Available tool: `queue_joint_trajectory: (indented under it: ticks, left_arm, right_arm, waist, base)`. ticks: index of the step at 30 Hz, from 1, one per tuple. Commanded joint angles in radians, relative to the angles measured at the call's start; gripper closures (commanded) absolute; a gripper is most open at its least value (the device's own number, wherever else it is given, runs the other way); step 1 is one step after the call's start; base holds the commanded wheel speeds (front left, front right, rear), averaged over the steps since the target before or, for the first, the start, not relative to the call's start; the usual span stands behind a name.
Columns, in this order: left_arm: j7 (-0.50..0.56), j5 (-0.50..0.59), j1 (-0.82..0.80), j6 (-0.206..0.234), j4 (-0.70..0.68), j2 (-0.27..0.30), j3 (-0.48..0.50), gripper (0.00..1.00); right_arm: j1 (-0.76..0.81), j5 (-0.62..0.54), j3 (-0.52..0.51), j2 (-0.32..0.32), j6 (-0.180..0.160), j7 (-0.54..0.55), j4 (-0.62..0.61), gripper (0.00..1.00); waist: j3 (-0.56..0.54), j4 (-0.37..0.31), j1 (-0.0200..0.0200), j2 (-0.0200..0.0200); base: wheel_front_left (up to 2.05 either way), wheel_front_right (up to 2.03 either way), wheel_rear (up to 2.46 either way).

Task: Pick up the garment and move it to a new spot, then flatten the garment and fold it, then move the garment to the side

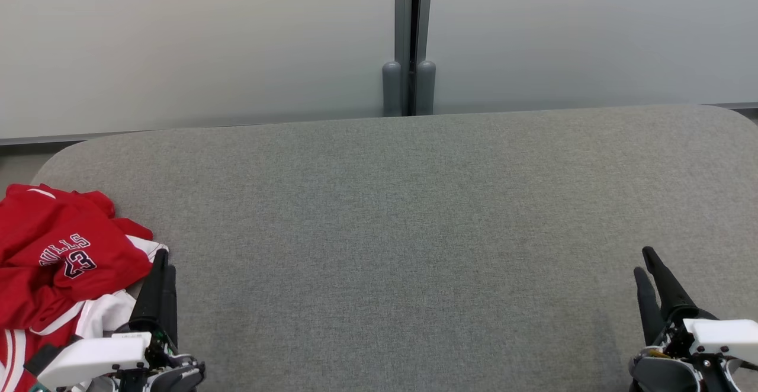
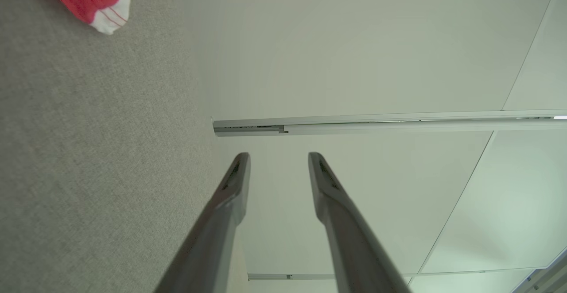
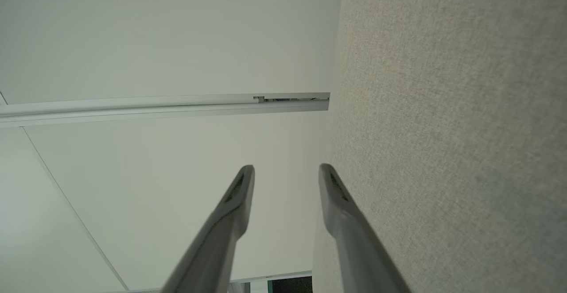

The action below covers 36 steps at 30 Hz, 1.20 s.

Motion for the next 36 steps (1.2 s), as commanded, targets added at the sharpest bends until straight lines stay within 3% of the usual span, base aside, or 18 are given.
queue_joint_trajectory:
  ticks: [1, 18, 28, 36]
  left_arm:
    - [-0.006, 0.002, -0.016, 0.000, -0.014, 0.004, -0.002, 0.00]
    - [-0.084, 0.086, -0.026, -0.001, -0.071, 0.007, -0.028, 0.00]
    - [-0.127, 0.228, -0.026, -0.001, -0.110, 0.008, -0.035, 0.00]
    - [-0.157, 0.413, -0.018, -0.001, -0.138, 0.009, -0.043, 0.00]
  right_arm:
    - [-0.012, 0.001, 0.004, -0.005, 0.000, -0.004, -0.017, 0.00]
    - [-0.018, -0.036, 0.079, -0.016, 0.001, -0.081, -0.098, 0.00]
    - [-0.027, -0.128, 0.122, -0.038, 0.001, -0.128, -0.147, 0.00]
    - [-0.029, -0.268, 0.156, -0.045, 0.001, -0.158, -0.154, 0.00]
  waist:
    - [0.000, 0.000, 0.0000, 0.0000]
    - [0.002, 0.001, 0.0000, 0.0000]
    - [0.003, 0.001, 0.0000, 0.0000]
    - [0.003, 0.003, 0.0000, 0.0000]
  base:
    - [0.00, 0.00, 0.00]
    - [0.00, 0.00, 0.00]
    - [0.00, 0.00, 0.00]
    - [0.00, 0.00, 0.00]
